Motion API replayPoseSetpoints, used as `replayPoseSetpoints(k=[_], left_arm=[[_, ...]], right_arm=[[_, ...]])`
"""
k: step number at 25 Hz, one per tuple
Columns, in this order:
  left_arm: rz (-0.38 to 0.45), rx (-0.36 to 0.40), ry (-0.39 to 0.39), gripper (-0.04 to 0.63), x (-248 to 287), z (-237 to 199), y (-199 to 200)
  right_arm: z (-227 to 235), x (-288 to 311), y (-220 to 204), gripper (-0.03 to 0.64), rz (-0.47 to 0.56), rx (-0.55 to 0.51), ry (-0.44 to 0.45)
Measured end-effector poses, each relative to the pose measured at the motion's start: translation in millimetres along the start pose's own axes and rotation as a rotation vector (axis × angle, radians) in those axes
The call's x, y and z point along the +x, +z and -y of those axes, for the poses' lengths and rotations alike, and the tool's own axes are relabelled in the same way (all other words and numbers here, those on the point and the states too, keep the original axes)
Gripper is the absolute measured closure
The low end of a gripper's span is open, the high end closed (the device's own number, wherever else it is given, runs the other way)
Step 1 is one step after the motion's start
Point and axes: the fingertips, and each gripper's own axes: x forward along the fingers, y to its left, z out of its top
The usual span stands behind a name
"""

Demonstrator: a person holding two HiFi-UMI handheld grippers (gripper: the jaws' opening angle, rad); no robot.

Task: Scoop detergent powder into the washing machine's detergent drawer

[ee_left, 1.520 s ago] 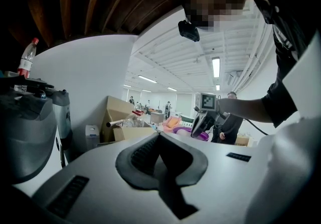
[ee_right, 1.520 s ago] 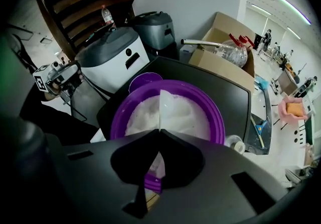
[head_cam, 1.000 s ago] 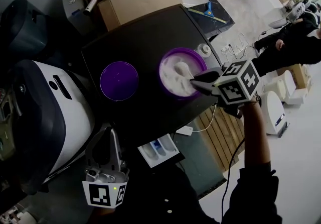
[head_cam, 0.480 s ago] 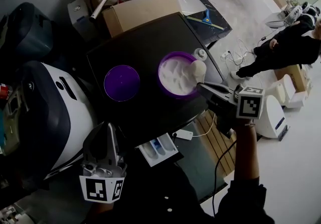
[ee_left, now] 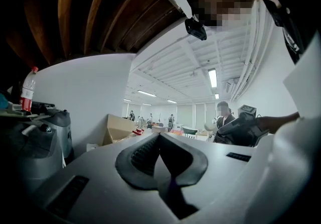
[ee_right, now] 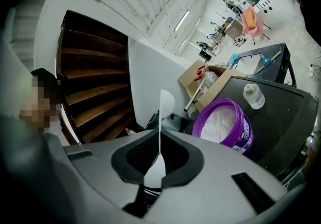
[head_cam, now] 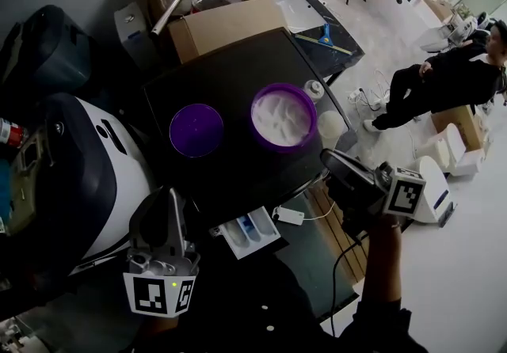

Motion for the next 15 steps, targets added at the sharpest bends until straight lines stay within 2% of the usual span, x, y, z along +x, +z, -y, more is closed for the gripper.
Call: replayPoseSetpoints(k=[2, 9, 15], left_arm=[[0.005, 0.003, 0.004, 0.581, -4, 0, 3], [0.013, 0.005, 0.03, 0.581, -20, 0, 9], [0.007, 0.009, 0.053, 0.581, -31, -2, 6]], right_arm=[[-8, -2, -8, 0.584, -0.017, -0.027, 0.012], [-12, -6, -49, 0.584, -0.078, -0.012, -0.011], [3, -1, -105, 0.584, -0.212, -0.005, -0.026]])
